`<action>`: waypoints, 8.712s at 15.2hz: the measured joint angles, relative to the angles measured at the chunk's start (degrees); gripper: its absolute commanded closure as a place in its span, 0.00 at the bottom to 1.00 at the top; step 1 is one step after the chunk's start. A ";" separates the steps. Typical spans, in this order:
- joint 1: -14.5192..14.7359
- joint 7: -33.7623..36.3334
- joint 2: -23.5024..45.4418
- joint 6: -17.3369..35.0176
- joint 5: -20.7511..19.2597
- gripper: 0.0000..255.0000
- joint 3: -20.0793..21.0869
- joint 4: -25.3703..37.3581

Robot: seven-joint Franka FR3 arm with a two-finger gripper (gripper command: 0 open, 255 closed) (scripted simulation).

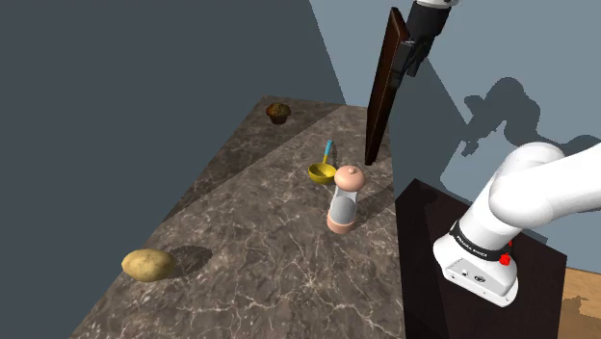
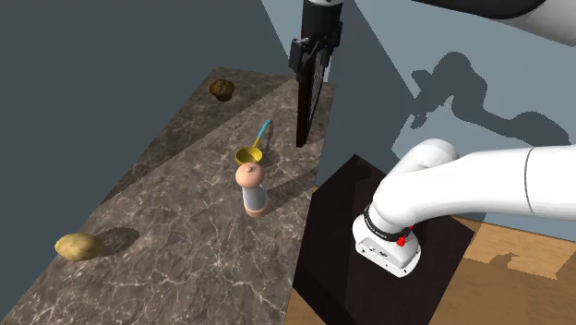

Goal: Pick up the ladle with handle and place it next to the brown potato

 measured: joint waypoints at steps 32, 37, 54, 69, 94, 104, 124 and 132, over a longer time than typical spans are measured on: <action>-8.97 59.74 33.55 51.43 19.18 0.00 21.58 -15.17; -9.00 59.84 34.24 52.14 19.04 0.00 21.70 -15.16; -9.06 60.10 31.79 48.39 18.99 1.00 21.28 -13.85; -9.23 61.28 24.42 35.36 18.46 1.00 19.64 -8.08; -0.60 89.96 22.25 33.05 21.01 1.00 40.30 -1.41; -2.57 110.58 33.43 35.09 11.02 1.00 56.84 8.81; 13.09 144.45 63.78 35.76 -25.40 1.00 58.16 21.92; 15.72 147.49 66.97 40.12 -29.71 1.00 55.05 19.59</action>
